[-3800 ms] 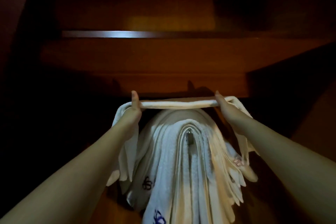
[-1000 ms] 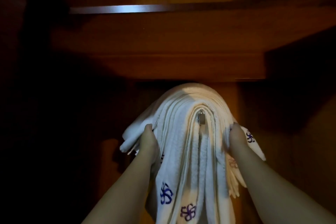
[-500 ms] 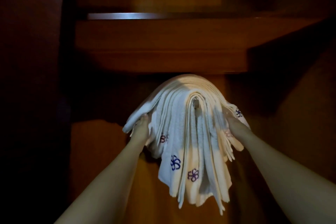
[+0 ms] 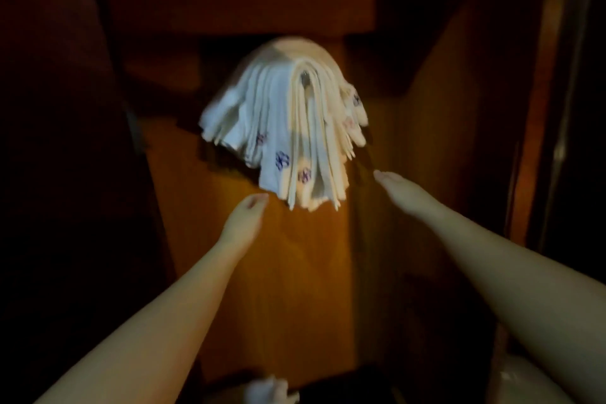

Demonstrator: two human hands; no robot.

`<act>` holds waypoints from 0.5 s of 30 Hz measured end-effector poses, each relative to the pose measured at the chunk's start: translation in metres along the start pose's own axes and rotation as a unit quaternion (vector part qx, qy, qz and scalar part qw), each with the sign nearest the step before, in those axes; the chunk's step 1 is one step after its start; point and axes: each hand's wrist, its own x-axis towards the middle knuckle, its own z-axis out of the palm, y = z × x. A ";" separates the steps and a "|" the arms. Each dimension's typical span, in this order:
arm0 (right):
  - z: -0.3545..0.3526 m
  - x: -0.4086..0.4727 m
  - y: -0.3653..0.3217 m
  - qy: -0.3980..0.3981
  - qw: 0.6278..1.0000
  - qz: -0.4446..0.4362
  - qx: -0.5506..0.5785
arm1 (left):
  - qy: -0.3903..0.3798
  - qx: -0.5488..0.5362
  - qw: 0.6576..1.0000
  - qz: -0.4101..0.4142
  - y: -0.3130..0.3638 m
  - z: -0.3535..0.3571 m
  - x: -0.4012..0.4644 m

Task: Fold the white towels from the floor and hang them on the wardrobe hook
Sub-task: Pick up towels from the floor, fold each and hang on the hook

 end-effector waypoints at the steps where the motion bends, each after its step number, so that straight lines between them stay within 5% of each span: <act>1: 0.003 -0.024 0.012 -0.009 1.000 0.000 -0.014 | -0.026 0.018 0.999 0.006 -0.009 0.008 -0.016; 15: -0.011 -0.252 0.249 -0.082 0.969 0.079 -0.219 | -0.334 0.165 0.926 0.051 -0.096 0.191 -0.204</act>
